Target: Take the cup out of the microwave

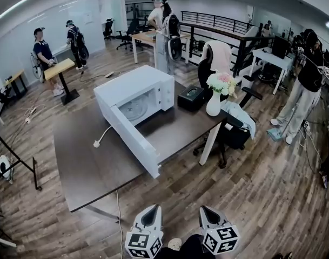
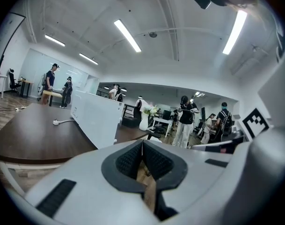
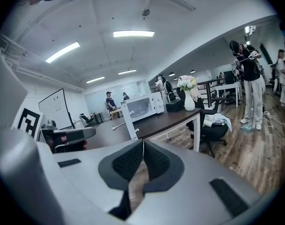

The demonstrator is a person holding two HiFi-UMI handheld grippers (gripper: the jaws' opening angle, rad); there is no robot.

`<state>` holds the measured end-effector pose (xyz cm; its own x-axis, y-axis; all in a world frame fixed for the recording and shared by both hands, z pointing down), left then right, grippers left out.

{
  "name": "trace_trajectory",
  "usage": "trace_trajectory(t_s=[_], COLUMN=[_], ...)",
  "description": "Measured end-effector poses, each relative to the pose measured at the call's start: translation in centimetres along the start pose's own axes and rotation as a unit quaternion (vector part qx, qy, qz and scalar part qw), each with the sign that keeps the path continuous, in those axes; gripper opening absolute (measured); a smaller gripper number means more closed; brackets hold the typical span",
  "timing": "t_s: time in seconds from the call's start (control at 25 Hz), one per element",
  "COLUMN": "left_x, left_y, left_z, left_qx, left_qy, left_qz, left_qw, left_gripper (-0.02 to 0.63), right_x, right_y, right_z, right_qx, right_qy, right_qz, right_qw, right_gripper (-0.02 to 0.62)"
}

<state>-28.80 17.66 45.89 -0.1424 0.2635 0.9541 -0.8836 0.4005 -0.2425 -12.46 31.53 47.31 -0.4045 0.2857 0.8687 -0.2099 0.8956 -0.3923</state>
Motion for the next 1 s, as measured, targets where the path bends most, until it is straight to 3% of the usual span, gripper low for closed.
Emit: trace_trajectory(t_s=[0.16,0.44,0.6,0.76,1.0], left_x=[-0.7,-0.6,-0.5,-0.1,-0.3], left_y=[-0.4,-1.1,-2.5,-4.3,-8.3], left_z=[0.0,-0.5,-0.6,-0.8,-1.5], left_qx=[0.001,0.012,0.022,0.021,0.039], left_qy=[-0.034,-0.018,-0.024,-0.022,0.002], left_qz=[-0.003,-0.007,0.003,0.013,0.015], left_qw=[0.9994,0.9997,0.9995,0.9994,0.9991], left_gripper=[0.006,0.010,0.150,0.185,0.297], right_x=[0.1,-0.4,-0.5,-0.8,-2.3], right_y=[-0.5,-1.0,-1.5,-2.7,-5.2], right_z=[0.1,0.1,-0.5,-2.0,-4.7], right_qx=[0.003,0.005,0.008,0.005,-0.002], right_qy=[0.003,0.007,0.004,-0.002,-0.005], right_qz=[0.011,0.011,0.018,0.023,0.028], right_qw=[1.000,1.000,1.000,1.000,1.000], right_gripper=[-0.005,-0.005,-0.006,-0.005,-0.005])
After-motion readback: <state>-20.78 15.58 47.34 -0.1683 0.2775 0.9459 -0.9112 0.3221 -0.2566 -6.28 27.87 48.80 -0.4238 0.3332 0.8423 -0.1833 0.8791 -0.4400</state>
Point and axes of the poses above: the fingertips, and each gripper's own axes: y backward along the fingers, z to its left, x out of its underside, the point moved 7 cm from there along y, backward along the fingers, and after that the axes turned 4 degrees about -y, right-handed, at the moved point
